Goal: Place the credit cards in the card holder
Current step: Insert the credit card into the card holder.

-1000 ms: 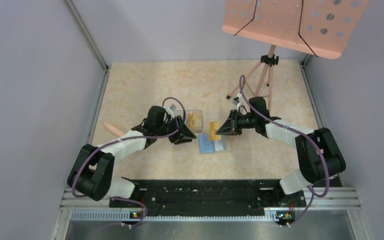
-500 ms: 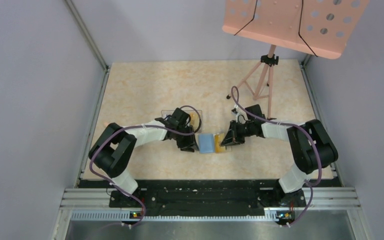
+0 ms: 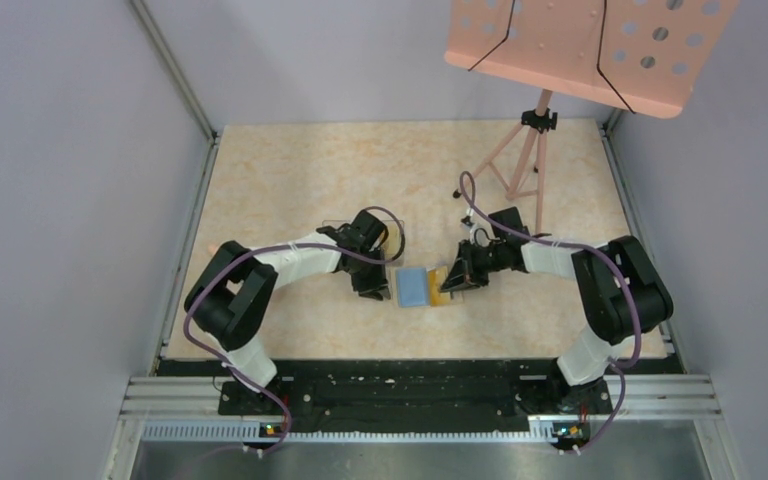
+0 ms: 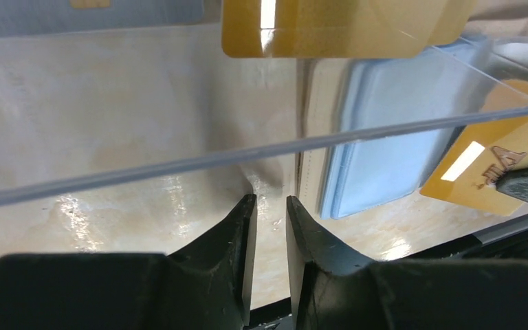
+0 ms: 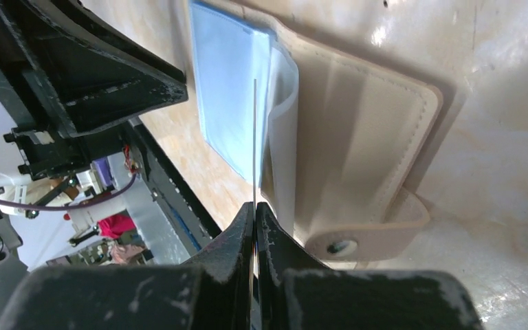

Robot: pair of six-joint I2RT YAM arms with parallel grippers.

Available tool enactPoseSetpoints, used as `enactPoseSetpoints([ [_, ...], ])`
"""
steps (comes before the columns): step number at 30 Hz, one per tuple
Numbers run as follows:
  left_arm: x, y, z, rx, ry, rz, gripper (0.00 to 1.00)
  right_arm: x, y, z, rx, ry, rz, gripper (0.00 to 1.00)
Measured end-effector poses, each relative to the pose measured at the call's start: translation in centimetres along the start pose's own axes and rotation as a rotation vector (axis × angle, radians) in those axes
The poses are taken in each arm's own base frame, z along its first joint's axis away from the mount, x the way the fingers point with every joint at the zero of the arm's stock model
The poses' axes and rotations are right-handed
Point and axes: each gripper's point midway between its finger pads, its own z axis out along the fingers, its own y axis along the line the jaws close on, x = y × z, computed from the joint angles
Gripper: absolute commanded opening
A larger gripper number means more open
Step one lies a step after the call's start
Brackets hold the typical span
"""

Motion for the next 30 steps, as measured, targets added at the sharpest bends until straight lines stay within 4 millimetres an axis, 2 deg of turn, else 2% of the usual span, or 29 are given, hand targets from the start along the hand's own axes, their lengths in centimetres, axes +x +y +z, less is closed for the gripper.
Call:
enactPoseSetpoints([
  [11,-0.3,-0.2,0.5,-0.044,0.044,0.035,0.2,-2.8,1.9,-0.4,-0.024,-0.032,-0.053,0.0],
  [20,-0.3,-0.1,0.5,-0.058,0.059,0.046,0.15,-1.4,-0.1,0.7,0.012,0.04,0.009,0.0],
  [30,-0.3,0.0,0.6,-0.07,0.068,0.047,0.12,-1.2,0.3,1.3,-0.053,0.066,0.033,0.0],
])
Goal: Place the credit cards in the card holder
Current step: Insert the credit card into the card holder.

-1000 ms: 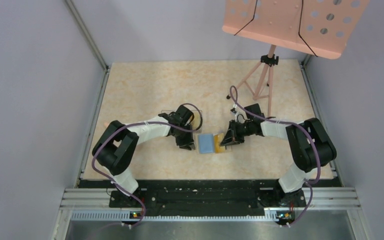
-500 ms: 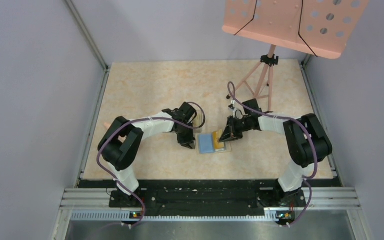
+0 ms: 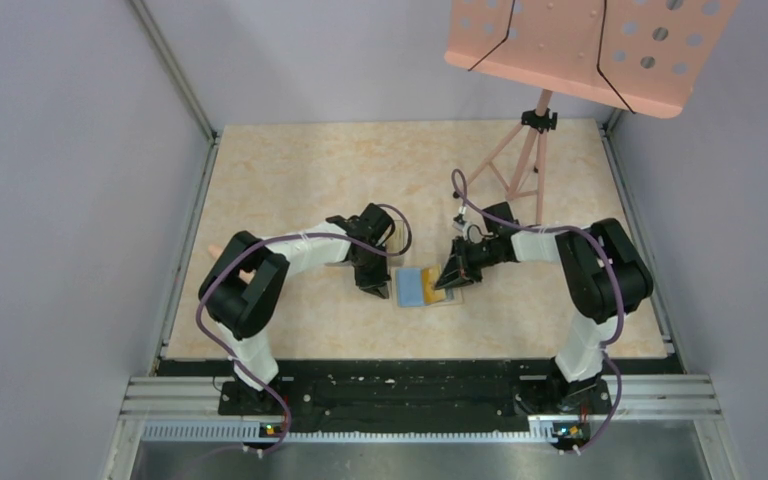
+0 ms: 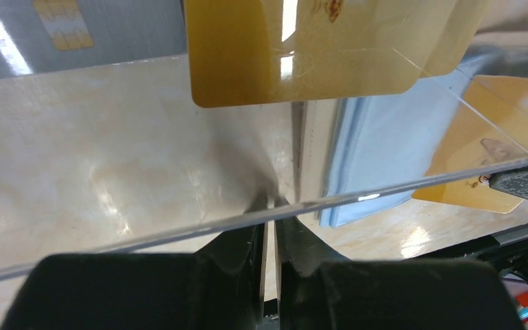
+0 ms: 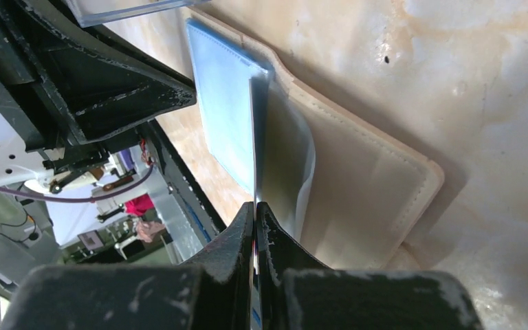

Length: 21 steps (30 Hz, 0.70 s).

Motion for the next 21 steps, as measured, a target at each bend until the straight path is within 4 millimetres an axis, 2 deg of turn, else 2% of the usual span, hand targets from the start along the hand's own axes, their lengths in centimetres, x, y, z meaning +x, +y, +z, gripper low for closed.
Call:
enactPoseSetpoints([
  [21,0.0,-0.4,0.2,-0.01,0.015,0.031,0.08,0.4,-0.2,1.5,-0.058,0.047,0.033,0.0],
])
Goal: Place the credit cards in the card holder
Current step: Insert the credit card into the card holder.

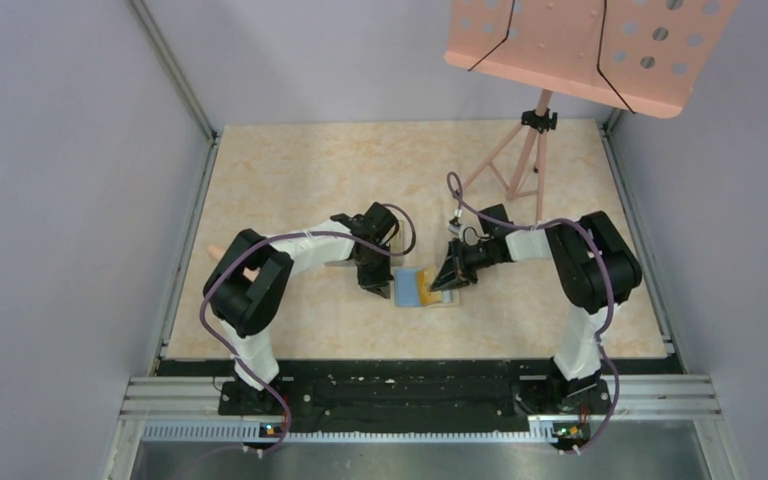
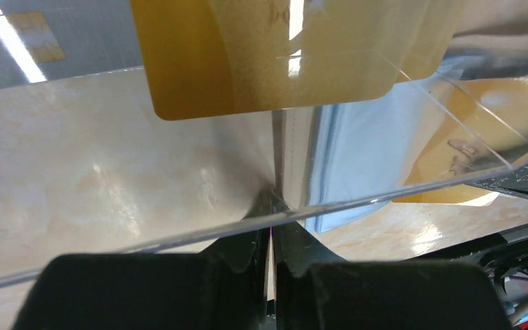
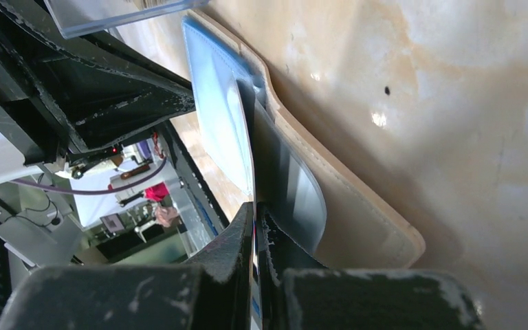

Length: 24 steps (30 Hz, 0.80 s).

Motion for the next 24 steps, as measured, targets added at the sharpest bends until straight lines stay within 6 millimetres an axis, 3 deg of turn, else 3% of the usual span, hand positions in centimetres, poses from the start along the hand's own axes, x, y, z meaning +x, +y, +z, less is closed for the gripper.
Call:
enactPoseSetpoints([
  [24,0.0,-0.4,0.2,-0.014,0.013,0.031,0.06,-1.7,0.0,-0.3,0.093,0.04,-0.1,0.0],
])
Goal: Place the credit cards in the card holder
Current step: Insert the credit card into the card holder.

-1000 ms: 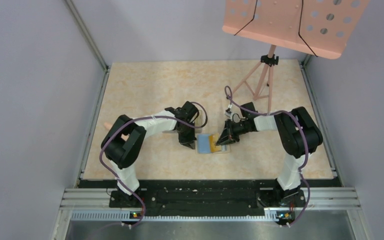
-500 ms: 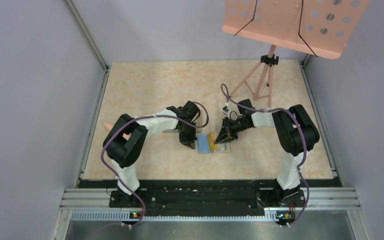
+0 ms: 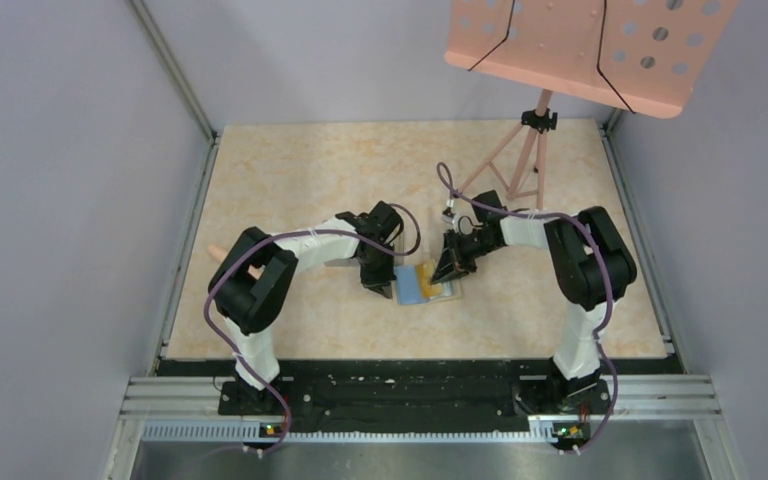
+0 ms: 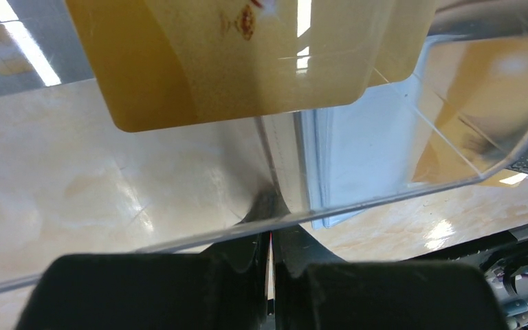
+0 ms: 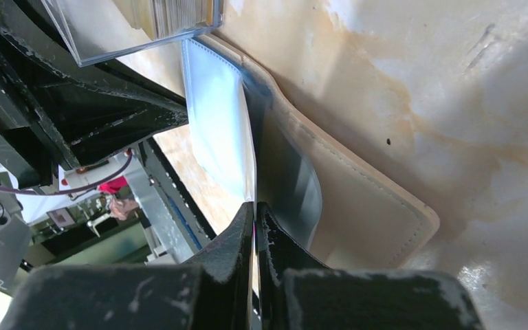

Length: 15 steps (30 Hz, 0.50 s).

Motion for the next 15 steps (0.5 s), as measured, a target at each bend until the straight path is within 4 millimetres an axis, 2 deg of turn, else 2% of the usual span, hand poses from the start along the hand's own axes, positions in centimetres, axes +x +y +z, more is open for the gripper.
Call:
enactPoseSetpoints([
  [9,0.04,-0.06,0.0,-0.003,0.005,0.002,0.05,-0.12,0.43,0.15,-0.028,-0.005,0.015,0.0],
  [15,0.05,-0.06,0.01,-0.003,0.007,0.002,0.05,0.53,0.56,0.75,-0.085,-0.022,0.072,0.0],
])
